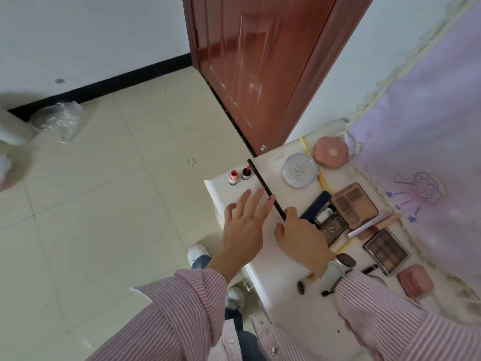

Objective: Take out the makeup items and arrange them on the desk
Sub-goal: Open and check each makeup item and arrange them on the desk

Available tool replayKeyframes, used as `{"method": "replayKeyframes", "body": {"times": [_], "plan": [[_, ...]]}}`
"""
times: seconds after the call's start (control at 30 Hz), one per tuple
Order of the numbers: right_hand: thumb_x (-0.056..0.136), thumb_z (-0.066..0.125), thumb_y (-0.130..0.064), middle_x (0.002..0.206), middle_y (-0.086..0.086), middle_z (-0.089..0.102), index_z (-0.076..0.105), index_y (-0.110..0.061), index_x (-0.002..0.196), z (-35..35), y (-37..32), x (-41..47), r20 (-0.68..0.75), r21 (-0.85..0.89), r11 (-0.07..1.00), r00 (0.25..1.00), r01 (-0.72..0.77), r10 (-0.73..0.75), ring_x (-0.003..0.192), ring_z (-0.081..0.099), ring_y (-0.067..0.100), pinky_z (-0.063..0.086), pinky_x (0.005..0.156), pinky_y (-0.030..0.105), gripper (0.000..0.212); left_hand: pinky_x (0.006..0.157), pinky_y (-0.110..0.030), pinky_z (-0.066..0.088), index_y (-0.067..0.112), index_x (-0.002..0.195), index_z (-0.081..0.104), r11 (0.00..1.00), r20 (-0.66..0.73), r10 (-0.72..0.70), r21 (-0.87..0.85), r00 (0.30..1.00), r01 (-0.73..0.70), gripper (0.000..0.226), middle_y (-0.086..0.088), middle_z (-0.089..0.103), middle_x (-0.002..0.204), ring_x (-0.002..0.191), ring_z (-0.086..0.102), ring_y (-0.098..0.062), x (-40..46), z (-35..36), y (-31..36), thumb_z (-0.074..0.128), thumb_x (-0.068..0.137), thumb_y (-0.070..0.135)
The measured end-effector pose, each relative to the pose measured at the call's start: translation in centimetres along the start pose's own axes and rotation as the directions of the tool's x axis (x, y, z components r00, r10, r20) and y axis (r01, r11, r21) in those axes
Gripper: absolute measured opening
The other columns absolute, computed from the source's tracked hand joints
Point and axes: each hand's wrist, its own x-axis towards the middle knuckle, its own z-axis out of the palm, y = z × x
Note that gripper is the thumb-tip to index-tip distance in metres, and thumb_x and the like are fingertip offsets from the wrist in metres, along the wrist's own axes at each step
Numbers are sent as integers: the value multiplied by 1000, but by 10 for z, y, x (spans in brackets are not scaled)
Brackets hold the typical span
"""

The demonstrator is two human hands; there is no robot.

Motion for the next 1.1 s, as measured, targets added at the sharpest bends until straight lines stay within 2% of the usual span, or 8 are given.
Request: {"method": "replayKeyframes", "body": {"times": [0.23,0.4,0.5,0.63,0.77,0.87,1.0,1.1], "plan": [[90,39,-7,70,-1,42,6,-3,141,-4,15,-3,260,50,992,958,113,-122,58,46,14,36,51,26,61,96,-46,32,27,142,29,995,127,-8,102,992,-5,69,-8,26,151,133,30,-33,5,9,-3,55,82,6],[94,41,-18,77,4,52,35,-5,119,-17,32,4,30,-35,992,993,117,-116,63,53,17,44,61,29,29,95,-46,37,23,135,43,990,91,16,140,996,-29,50,-7,37,146,130,38,-33,4,10,-4,58,87,24],[94,45,-21,93,9,67,45,-8,102,-24,32,19,-171,314,947,985,62,-8,85,62,26,50,75,39,15,91,-44,43,20,130,52,985,30,42,164,999,-46,50,-6,47,139,125,46,-33,2,11,-5,66,82,27],[92,50,-23,93,7,63,61,-4,93,-14,14,38,-311,313,945,950,92,10,85,58,21,45,74,32,23,93,-44,42,18,131,51,982,2,67,175,998,-66,47,-6,48,138,127,44,-33,-1,13,-8,57,86,29],[90,52,-22,95,10,56,61,-5,89,1,0,50,-326,312,945,945,96,11,82,52,18,40,70,29,19,97,-43,41,15,133,49,971,21,89,221,996,-92,48,-7,46,140,130,41,-32,-3,14,-10,33,91,32],[90,53,-17,104,9,55,58,-5,105,2,-2,54,-290,366,923,957,122,-12,92,53,21,44,80,31,20,97,-42,41,12,132,50,967,21,97,234,995,-99,50,-8,47,139,130,41,-31,-3,14,-10,31,91,33],[91,45,-4,90,15,58,59,2,90,1,4,51,-319,356,904,940,236,-120,89,52,26,41,79,29,15,97,-42,41,9,131,50,965,20,91,244,996,-94,51,-8,47,139,129,41,-31,-3,15,-10,30,91,34],[93,44,-5,96,17,62,60,5,100,-1,8,45,-334,393,872,929,293,-162,95,55,26,43,85,31,20,97,-42,41,8,131,50,963,16,84,255,996,-85,52,-8,46,140,130,41,-31,-3,16,-10,30,91,34]]}}
